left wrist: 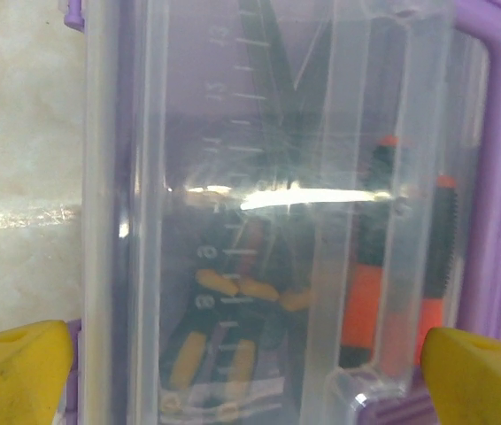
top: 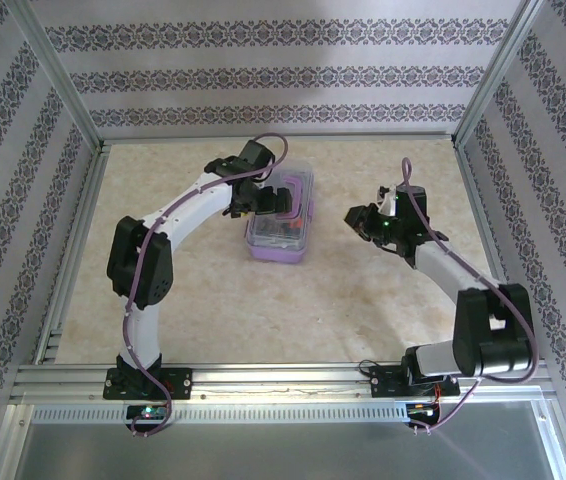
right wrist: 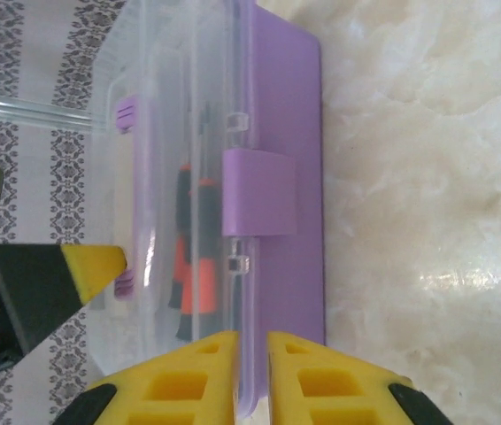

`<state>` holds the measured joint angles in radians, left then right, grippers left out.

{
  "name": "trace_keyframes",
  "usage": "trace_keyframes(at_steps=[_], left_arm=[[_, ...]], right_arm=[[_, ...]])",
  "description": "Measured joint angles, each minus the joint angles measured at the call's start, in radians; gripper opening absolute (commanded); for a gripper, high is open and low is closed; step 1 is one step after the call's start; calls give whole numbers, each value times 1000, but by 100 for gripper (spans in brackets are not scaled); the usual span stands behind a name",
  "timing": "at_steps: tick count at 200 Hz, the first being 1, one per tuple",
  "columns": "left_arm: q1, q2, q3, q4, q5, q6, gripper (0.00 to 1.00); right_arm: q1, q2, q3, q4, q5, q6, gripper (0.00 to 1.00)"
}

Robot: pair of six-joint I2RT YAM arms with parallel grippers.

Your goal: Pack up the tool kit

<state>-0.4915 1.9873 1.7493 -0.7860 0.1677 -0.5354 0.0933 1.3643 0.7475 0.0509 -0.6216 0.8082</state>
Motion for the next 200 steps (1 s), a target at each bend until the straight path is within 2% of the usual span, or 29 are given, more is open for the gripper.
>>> trace_keyframes(at_steps=[25,54,79,81,84,87,113,144,200], left_arm=[[1,-18,47,-49,-25,10,100],[3,-85,61,-76,-58,40,100],[3,-183,58,-86,-94,80,100],[3,-195,56,-86,-95,85,100],[3,-211,51,-83,-99,90,100],[3,-233,43,-82,-101,95,100],[3,-423,-87,-51,-132,129,100],[3,-667,-375,34,-204,140,100],[3,-959,-811,216,-297,141,100]], right_arm=[[0,-93,20,-111,35,-63,26],[0,-170,54,-205,63,-118,41],[0,-218,61,-260,86,-159,71],[0,-221,61,-263,87,-154,78],[0,-226,61,-272,92,-163,93],[0,-232,61,-277,96,-162,98],[1,-290,61,-326,135,-187,98],[27,-359,61,-361,191,-212,98],[123,-448,15,-339,324,-251,98]])
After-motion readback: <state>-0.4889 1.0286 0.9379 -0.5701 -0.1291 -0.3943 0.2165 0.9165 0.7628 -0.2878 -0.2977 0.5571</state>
